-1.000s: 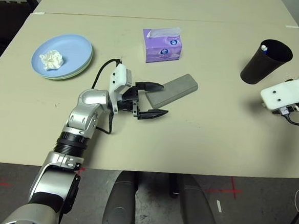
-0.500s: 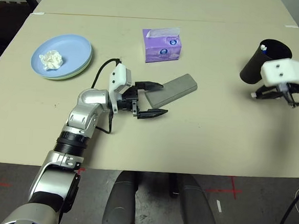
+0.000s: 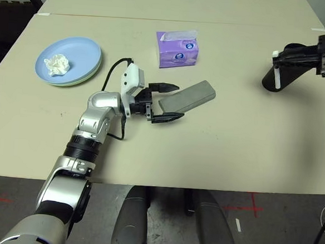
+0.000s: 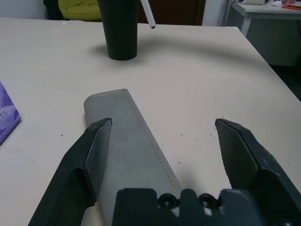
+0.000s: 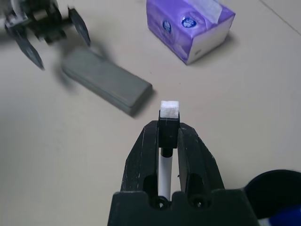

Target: Organize and tidy the items on the table.

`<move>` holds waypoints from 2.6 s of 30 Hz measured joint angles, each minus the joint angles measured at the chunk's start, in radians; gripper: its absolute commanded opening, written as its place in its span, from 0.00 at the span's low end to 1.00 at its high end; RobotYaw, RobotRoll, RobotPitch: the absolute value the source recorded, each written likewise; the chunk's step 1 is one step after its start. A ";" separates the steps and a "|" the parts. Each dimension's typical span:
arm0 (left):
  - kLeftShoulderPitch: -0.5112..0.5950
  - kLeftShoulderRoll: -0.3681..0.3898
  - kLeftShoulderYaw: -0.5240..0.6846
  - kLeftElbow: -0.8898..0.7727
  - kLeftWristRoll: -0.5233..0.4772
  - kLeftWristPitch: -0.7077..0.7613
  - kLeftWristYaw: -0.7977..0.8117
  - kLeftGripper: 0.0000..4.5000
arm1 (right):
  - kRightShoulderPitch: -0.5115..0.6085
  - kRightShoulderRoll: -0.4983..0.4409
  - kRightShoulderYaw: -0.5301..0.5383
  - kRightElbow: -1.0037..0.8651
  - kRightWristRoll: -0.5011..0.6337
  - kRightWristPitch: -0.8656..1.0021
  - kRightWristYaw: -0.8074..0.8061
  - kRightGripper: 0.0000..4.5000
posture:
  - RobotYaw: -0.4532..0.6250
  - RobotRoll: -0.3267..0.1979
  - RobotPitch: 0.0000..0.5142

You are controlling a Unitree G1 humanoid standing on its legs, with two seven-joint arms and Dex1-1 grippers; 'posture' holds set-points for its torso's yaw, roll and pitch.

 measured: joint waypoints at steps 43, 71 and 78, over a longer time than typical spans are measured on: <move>-0.019 0.005 0.001 0.076 0.015 -0.038 -0.022 1.00 | 0.576 0.386 -0.551 -0.775 0.235 0.035 -1.182 0.09 | 0.44 0.62 0.41; 0.006 0.007 0.043 -0.002 0.012 -0.017 0.066 1.00 | 0.647 0.451 -0.489 -0.817 0.224 0.016 -1.201 1.00 | 0.48 0.62 0.42; 0.097 -0.013 0.139 -0.143 0.011 0.002 0.314 1.00 | 0.844 0.534 -0.489 -0.929 0.253 -0.068 -1.162 1.00 | 0.49 0.62 0.43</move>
